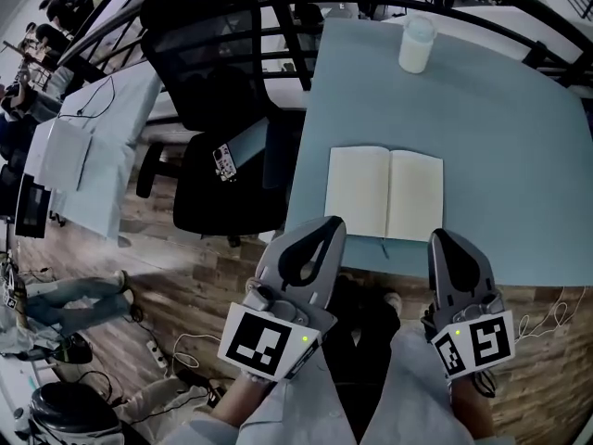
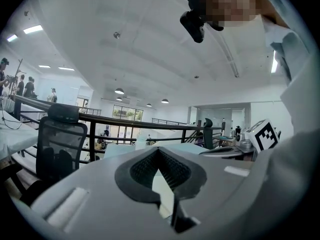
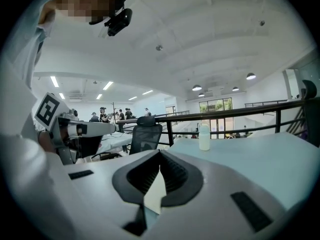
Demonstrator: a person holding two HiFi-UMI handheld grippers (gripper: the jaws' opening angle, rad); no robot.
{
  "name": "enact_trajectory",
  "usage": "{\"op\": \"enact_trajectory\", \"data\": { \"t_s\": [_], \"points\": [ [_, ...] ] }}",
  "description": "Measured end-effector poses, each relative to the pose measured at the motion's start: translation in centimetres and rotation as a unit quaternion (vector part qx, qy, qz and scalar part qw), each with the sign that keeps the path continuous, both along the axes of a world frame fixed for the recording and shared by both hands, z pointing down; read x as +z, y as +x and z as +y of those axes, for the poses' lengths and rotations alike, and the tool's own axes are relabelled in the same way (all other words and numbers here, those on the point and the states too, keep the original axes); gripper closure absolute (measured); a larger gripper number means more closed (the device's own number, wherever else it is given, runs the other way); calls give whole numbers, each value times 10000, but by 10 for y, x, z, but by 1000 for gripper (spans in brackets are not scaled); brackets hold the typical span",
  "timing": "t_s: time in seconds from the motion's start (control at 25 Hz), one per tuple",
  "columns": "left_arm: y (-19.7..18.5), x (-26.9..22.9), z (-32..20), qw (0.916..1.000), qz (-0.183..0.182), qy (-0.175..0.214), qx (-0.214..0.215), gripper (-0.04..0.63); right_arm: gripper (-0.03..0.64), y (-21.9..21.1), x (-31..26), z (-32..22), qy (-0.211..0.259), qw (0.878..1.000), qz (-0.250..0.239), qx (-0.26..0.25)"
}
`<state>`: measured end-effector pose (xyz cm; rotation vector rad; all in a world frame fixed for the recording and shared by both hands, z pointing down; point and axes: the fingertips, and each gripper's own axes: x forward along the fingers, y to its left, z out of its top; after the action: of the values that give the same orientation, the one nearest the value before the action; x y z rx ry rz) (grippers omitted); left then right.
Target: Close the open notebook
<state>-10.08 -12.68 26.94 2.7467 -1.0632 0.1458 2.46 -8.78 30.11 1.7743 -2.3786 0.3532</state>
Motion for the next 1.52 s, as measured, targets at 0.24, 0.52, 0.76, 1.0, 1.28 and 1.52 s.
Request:
{"op": "enact_trajectory", "data": {
  "t_s": [0.24,0.52,0.76,1.0,1.28,1.52],
  "points": [
    [-10,11,-12,9995,91,-87,296,592,615,-9,6,-6,-85,9993,60,373],
    [3,26,-18,9979,145,-264,576,592,615,-5,17,1,-225,9973,110,686],
    [15,35,-16,9977,45,-272,616,592,615,3,37,6,-450,9967,60,667],
    [14,48,-16,9981,-56,-429,429,592,615,6,61,6,-721,9949,-346,613],
    [16,61,-19,9979,-58,-591,262,592,615,20,99,8,-1175,9804,-1336,842],
    [13,74,-24,9972,-152,-702,183,592,614,23,145,7,-1704,9605,-1917,1076]
  ]
}}
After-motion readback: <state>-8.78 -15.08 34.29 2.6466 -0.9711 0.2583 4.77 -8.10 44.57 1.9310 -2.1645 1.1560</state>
